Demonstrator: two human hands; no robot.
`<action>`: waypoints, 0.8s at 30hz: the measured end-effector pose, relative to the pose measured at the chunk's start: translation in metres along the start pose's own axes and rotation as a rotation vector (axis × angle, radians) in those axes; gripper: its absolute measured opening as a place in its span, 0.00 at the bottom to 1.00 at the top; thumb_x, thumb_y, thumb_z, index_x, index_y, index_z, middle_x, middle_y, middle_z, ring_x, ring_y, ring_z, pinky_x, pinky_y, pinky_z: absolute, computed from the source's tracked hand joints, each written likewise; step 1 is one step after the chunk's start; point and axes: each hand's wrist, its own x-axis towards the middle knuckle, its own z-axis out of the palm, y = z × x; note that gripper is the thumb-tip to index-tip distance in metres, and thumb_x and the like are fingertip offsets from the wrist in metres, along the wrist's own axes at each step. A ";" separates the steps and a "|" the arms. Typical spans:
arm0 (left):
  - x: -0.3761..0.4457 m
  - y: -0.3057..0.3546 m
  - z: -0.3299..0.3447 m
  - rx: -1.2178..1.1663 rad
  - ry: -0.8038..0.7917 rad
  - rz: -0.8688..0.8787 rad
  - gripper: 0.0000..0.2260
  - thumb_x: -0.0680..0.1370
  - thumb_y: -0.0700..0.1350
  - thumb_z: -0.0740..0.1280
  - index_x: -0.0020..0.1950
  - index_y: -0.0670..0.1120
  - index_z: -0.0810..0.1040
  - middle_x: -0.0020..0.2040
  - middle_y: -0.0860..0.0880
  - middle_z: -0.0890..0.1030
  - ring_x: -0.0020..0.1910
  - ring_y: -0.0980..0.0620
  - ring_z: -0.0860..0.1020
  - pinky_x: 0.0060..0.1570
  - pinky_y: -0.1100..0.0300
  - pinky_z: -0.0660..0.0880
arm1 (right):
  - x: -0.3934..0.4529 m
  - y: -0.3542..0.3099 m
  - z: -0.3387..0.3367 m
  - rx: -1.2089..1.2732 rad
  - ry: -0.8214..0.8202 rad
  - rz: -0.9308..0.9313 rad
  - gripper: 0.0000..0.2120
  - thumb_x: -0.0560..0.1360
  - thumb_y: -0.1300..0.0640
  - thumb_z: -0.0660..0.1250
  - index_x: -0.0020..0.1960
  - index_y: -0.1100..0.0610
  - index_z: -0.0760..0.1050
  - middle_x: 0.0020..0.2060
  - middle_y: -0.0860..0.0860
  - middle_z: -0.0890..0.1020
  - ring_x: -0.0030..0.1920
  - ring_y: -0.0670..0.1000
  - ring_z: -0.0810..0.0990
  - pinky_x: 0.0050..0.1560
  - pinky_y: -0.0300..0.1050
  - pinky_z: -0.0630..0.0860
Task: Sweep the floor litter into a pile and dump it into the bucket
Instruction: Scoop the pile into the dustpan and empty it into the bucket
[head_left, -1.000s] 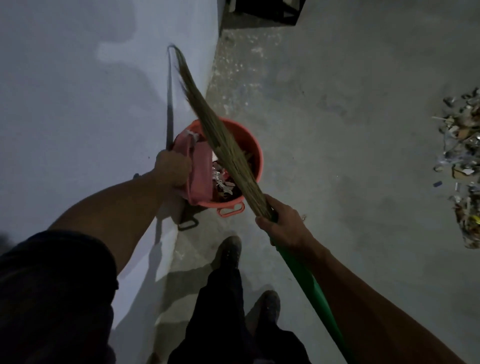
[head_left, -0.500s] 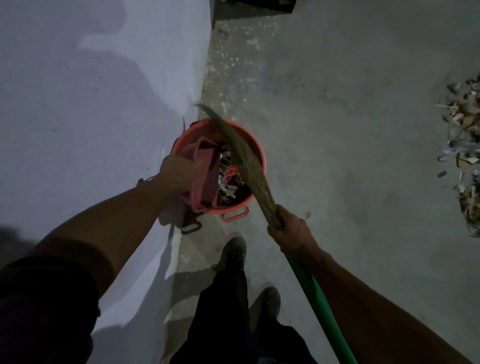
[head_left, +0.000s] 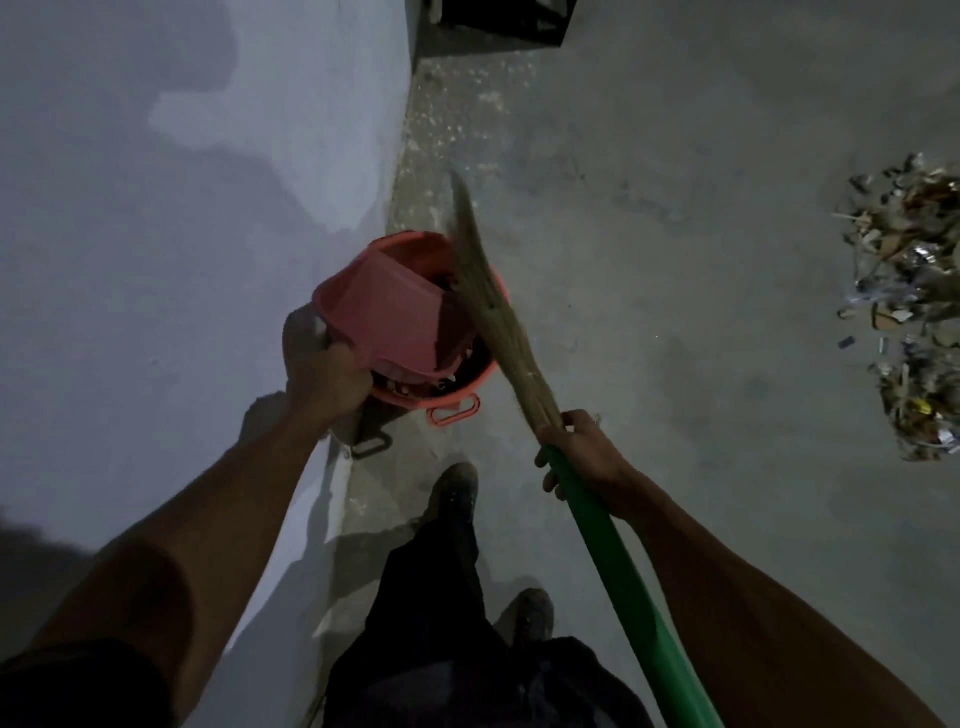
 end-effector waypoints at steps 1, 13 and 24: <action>-0.018 -0.003 0.004 -0.054 0.057 -0.002 0.15 0.75 0.44 0.68 0.59 0.38 0.78 0.55 0.38 0.80 0.55 0.38 0.78 0.54 0.51 0.73 | -0.007 0.006 -0.004 0.042 -0.012 0.002 0.16 0.82 0.54 0.60 0.65 0.59 0.62 0.49 0.64 0.80 0.32 0.54 0.79 0.29 0.46 0.76; -0.261 -0.017 0.107 -0.300 0.214 -0.139 0.13 0.80 0.49 0.64 0.50 0.38 0.79 0.37 0.45 0.75 0.38 0.46 0.73 0.39 0.57 0.65 | -0.106 0.149 -0.040 0.132 -0.057 -0.073 0.14 0.83 0.53 0.56 0.63 0.61 0.66 0.48 0.62 0.77 0.38 0.55 0.76 0.32 0.47 0.78; -0.381 -0.077 0.164 -0.143 0.017 -0.346 0.11 0.79 0.48 0.62 0.43 0.42 0.77 0.40 0.45 0.78 0.40 0.45 0.76 0.41 0.56 0.70 | -0.166 0.260 -0.028 0.005 -0.204 -0.043 0.13 0.82 0.53 0.60 0.61 0.61 0.69 0.44 0.61 0.76 0.35 0.55 0.77 0.31 0.48 0.77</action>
